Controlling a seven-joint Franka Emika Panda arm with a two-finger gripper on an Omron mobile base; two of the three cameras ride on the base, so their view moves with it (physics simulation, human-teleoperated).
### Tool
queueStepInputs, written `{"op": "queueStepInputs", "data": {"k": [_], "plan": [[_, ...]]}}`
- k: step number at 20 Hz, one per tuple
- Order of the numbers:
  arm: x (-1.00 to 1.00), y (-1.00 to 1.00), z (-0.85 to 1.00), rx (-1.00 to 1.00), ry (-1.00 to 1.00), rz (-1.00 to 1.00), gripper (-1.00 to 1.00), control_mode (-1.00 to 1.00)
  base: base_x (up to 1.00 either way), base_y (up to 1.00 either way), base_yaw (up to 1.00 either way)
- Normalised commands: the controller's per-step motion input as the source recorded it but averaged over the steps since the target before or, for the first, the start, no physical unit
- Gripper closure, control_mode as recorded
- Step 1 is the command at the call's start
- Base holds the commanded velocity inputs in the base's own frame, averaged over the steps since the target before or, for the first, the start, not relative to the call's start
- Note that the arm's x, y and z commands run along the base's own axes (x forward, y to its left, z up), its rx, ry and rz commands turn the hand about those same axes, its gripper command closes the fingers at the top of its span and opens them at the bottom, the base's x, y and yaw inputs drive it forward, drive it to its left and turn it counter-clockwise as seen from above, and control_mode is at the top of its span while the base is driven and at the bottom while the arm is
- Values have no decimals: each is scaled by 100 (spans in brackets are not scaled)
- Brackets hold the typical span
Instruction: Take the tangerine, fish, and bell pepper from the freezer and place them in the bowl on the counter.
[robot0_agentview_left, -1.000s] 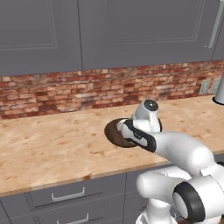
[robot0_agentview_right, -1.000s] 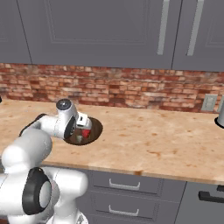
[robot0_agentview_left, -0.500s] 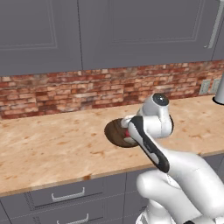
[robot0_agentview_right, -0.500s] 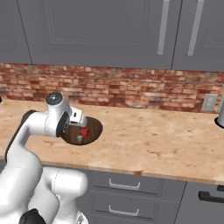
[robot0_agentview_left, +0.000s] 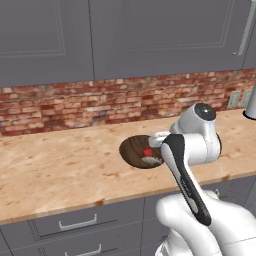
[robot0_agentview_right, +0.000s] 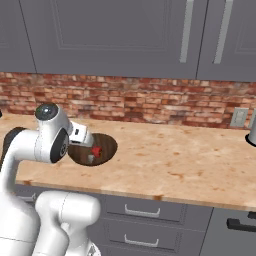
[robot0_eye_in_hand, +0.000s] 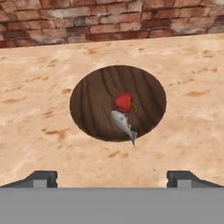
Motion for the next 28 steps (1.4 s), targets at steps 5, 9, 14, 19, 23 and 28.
{"op": "queueStepInputs", "data": {"k": [5,9,14,19,23,28], "plan": [[-79,-9,45,0,1,0,-100,-100,0,0,0],[-45,0,53,0,13,0,-100,-100,0,0,0],[-13,0,62,-1,24,0,-100,-100,0,0,0],[-25,0,59,-1,6,0,-100,-100,0,0,0],[-52,0,24,-4,0,0,-100,-100,0,0,0],[-30,0,2,-1,0,0,-100,-100,0,0,0]]}}
